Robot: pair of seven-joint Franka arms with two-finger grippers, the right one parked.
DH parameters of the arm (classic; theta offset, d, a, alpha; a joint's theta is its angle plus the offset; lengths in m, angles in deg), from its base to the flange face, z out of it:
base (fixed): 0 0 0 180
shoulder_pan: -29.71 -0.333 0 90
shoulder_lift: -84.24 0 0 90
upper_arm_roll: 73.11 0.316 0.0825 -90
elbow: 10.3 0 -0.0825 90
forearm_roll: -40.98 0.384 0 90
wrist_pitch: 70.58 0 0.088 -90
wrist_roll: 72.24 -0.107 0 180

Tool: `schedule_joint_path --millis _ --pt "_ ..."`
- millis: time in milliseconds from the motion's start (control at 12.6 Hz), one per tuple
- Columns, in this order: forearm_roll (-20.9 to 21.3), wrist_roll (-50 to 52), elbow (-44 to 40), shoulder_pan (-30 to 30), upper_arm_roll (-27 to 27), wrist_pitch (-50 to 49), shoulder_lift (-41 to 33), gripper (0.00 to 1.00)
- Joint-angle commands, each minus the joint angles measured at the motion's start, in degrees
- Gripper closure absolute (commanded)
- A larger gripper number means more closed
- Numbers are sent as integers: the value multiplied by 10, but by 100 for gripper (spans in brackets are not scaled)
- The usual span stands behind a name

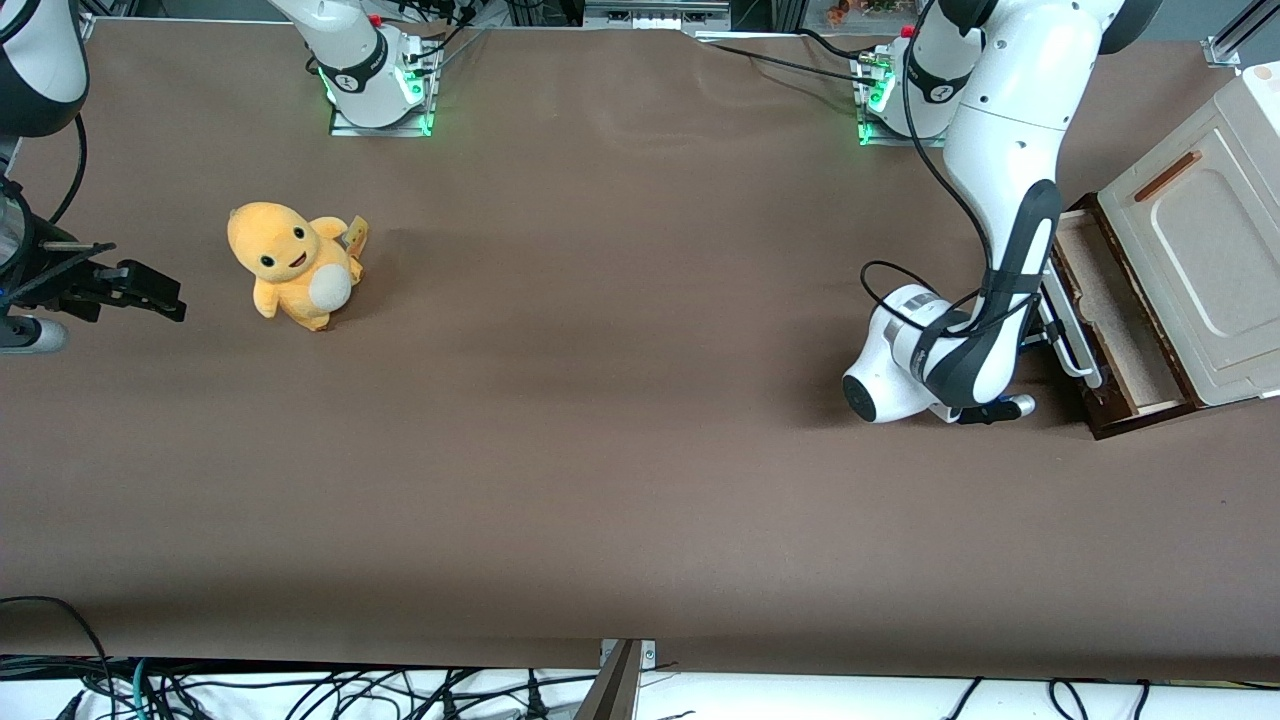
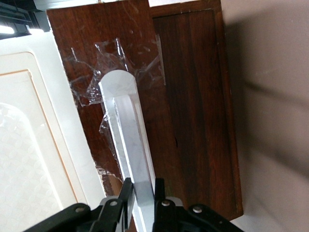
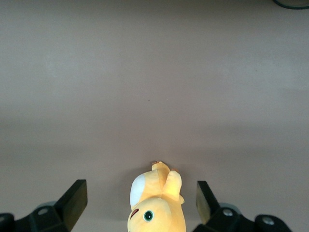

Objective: Open lower drawer with left arm only
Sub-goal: 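Pull the gripped handle outward to slide the lower drawer open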

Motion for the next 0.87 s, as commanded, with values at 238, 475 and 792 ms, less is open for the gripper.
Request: schedule_joint_path --millis 238,475,792 --pt "-39 -26 -37 13 3 -11 3 1" --pt "-58 -30 -55 14 2 -11 -1 0" --pt "-190 -31 -166 6 2 -9 -4 0"
